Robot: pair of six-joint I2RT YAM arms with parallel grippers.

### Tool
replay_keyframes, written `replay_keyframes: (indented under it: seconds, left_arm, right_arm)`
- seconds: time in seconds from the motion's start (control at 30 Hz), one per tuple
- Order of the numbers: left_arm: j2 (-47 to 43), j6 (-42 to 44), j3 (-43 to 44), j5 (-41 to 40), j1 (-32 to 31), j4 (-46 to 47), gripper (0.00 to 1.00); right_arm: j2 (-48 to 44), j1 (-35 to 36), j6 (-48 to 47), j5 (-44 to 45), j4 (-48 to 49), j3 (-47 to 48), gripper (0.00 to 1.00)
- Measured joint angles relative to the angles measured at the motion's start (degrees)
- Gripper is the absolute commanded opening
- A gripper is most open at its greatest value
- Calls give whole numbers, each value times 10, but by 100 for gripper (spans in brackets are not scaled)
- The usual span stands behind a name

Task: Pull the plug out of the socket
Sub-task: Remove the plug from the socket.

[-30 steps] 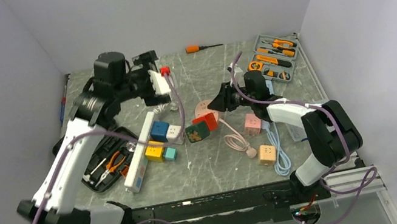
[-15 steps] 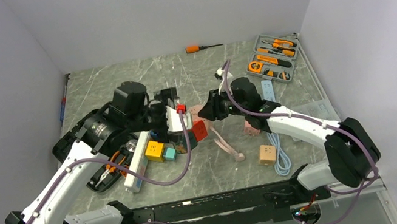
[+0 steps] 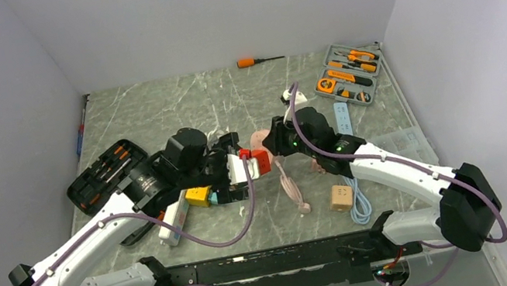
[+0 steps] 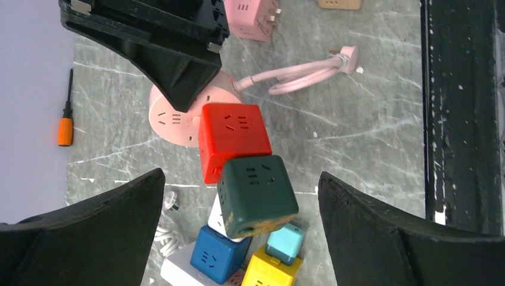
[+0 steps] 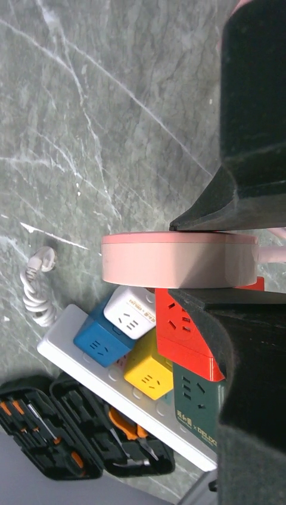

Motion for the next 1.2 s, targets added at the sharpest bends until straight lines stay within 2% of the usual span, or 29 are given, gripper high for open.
replay_keyframes:
  seconds: [0.27, 0.57, 0.87, 1.2]
  left_arm:
    - [25, -26, -57, -79, -48, 105, 99]
    - [57, 10, -96, -125, -71, 141, 99]
    - [58, 82, -147, -226, -124, 215, 99]
    - [86, 130, -151, -277, -132, 260, 99]
  right_arm:
    - [-6, 43, 12, 78, -23, 8, 0]
    - [-37, 63, 17, 127, -40, 10, 0]
    - [-55, 68, 25, 136, -54, 10, 0]
    - [-74, 76, 45, 136, -49, 10, 0]
